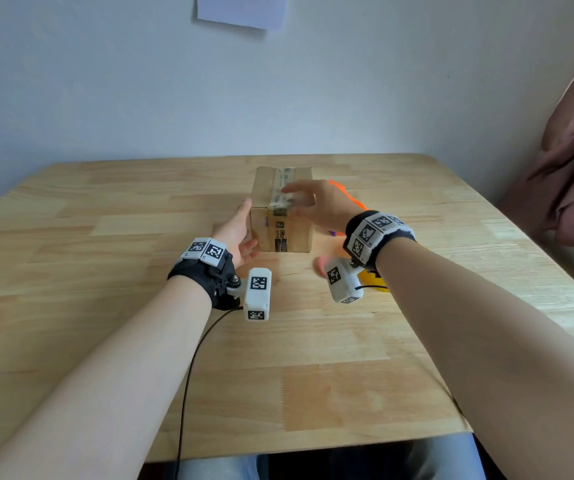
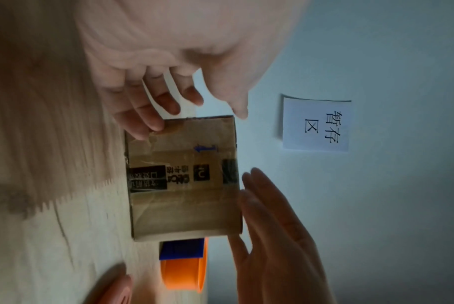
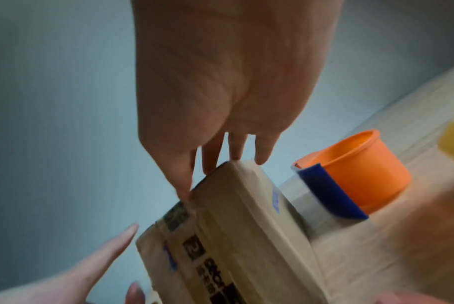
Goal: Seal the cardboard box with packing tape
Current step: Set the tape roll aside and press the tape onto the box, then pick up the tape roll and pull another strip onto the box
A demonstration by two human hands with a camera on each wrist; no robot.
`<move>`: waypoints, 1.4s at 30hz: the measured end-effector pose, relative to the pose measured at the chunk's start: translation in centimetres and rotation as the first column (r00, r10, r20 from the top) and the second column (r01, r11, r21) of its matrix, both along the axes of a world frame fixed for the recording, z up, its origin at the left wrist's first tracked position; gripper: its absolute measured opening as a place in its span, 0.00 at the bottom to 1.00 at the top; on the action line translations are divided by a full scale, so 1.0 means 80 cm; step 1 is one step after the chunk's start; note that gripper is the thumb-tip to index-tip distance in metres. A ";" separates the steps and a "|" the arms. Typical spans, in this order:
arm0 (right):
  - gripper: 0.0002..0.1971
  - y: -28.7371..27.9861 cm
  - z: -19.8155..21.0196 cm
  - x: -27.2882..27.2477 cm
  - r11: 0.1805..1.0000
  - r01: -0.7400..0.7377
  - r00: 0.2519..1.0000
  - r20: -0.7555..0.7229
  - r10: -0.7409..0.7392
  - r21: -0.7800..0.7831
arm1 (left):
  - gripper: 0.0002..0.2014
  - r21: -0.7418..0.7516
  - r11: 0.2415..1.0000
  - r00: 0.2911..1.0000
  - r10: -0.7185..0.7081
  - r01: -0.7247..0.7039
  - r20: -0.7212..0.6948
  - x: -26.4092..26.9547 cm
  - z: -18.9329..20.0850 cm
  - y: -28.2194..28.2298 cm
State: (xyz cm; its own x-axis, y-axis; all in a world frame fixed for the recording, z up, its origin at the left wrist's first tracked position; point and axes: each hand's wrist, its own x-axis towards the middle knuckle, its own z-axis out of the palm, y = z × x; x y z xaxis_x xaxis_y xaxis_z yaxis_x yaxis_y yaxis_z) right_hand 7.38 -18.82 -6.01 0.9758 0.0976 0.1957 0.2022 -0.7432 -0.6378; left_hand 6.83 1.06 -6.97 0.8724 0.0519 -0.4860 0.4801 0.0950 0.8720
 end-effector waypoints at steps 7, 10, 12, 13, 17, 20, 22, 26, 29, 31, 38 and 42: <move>0.09 -0.051 -0.003 -0.038 0.964 0.262 0.965 -0.021 -0.263 -0.036 | 0.19 -0.213 0.976 0.999 -0.042 0.038 -0.013 -0.018 -0.013 -0.027; 0.09 -0.076 -0.016 -0.056 0.941 0.313 0.933 -0.141 -0.330 -0.130 | 0.21 -0.225 0.973 0.998 -0.053 0.045 -0.033 -0.019 -0.018 -0.042; 0.07 -0.088 -0.023 -0.065 0.927 0.329 0.914 -0.187 -0.360 -0.179 | 0.21 -0.208 0.976 0.995 -0.079 0.064 -0.063 -0.020 -0.026 -0.046; 0.06 -0.093 -0.024 -0.069 0.920 0.336 0.905 -0.201 -0.375 -0.200 | 0.20 -0.206 0.976 0.993 -0.093 0.077 -0.070 -0.021 -0.030 -0.047; 0.23 -0.099 -0.026 -0.081 0.877 0.330 0.854 -0.285 -0.435 -0.349 | 0.15 -0.232 0.971 0.995 -0.079 0.064 -0.056 -0.023 -0.032 -0.055; 0.27 -0.092 -0.032 -0.087 0.887 0.299 0.837 -0.350 -0.421 -0.352 | 0.10 -0.233 0.970 0.996 -0.082 0.073 -0.029 -0.023 -0.025 -0.060; 0.32 -0.087 -0.033 -0.090 0.898 0.334 0.841 -0.339 -0.421 -0.286 | 0.09 -0.216 0.968 0.991 -0.131 0.124 -0.019 -0.025 -0.022 -0.062; 0.22 -0.083 -0.003 -0.092 0.870 0.476 0.831 -0.260 -0.493 -0.128 | 0.11 -0.207 0.944 0.966 -0.259 0.258 0.022 -0.036 -0.009 -0.065; 0.16 -0.073 0.036 -0.094 0.843 0.515 0.846 -0.252 -0.470 0.156 | 0.16 -0.208 0.913 0.936 -0.342 0.351 0.079 -0.042 0.003 -0.068; 0.17 -0.058 0.057 -0.096 0.840 0.477 0.875 -0.224 -0.429 0.257 | 0.18 -0.155 0.888 0.900 -0.417 0.433 0.127 -0.046 0.012 -0.073; 0.10 -0.002 0.072 -0.099 0.940 0.231 0.947 -0.278 -0.158 0.252 | 0.19 0.111 0.850 0.794 -0.521 0.514 0.313 -0.057 0.023 -0.053; 0.14 0.017 0.055 -0.095 0.995 0.078 0.977 -0.192 -0.090 -0.067 | 0.13 0.145 0.864 0.808 -0.502 0.481 0.309 -0.056 0.002 -0.012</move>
State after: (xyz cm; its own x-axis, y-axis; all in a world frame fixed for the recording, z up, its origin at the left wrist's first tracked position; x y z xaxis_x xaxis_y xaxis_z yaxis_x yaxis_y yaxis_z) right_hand -0.19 -17.48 -1.63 0.9998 0.0194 -0.0020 0.0141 -0.7896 -0.6135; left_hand 2.31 0.07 -6.85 0.8950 -0.4081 -0.1801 0.1375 -0.1315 0.9817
